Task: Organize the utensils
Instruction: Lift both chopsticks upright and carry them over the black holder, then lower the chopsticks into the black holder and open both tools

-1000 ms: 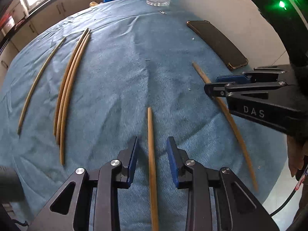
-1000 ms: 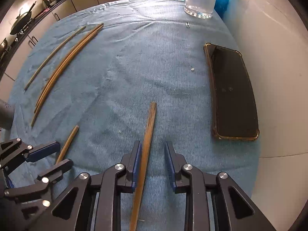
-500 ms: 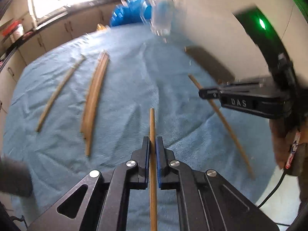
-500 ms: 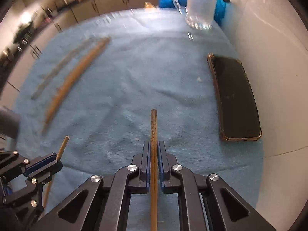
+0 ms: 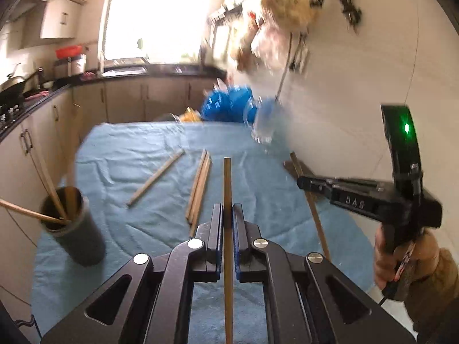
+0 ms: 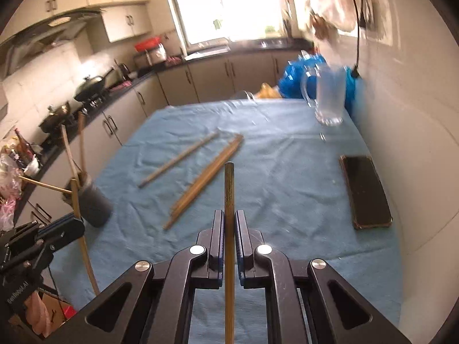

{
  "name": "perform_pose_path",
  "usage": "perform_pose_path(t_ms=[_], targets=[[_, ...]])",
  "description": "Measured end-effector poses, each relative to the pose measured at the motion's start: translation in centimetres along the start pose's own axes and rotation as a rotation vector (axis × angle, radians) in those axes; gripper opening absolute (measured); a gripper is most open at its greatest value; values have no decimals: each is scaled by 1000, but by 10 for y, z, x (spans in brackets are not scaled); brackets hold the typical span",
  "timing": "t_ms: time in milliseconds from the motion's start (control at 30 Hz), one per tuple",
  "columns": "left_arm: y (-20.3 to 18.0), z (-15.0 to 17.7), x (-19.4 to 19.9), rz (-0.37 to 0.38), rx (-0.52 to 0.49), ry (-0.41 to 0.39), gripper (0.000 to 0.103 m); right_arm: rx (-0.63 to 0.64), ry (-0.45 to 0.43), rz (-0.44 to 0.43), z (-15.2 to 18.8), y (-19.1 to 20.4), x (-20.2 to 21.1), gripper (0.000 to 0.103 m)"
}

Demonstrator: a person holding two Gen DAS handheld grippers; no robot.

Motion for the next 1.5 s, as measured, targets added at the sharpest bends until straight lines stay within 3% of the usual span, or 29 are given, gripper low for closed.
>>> perform_pose_path(t_ms=[200, 300, 533, 867, 1033, 1200, 1400, 1467, 1500], targets=[[50, -27, 53, -56, 103, -146, 6, 27, -114, -70, -21, 47, 15, 8], [83, -44, 70, -134, 133, -214, 6, 32, -164, -117, -37, 70, 14, 8], [142, -73, 91, -238, 204, -268, 6, 74, -235, -252, -79, 145, -15, 8], [201, -114, 105, -301, 249, -312, 6, 48, -319, -453, -136, 227, -73, 8], [217, -115, 74, -321, 252, -247, 6, 41, -395, -418, -144, 242, -106, 8], [227, -102, 42, -311, 284, -171, 6, 14, -387, -379, -141, 243, -140, 8], [225, -93, 36, -317, 289, -158, 6, 60, -322, -335, -129, 238, -162, 9], [222, -93, 41, -329, 283, -168, 9, 56, -306, -330, -126, 234, -165, 12], [221, -94, 43, -336, 279, -174, 17, 54, -299, -331, -124, 232, -165, 23]])
Point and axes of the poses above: each gripper's, at about its wrist camera, not at the fingertips, and x roughly against the way its jaws point, y to its left, z to its underside, the point moved 5 cm from there along -x, roughly the way its jaws point, and after that the axes turned 10 degrees about -z, right-handed, at the moved point
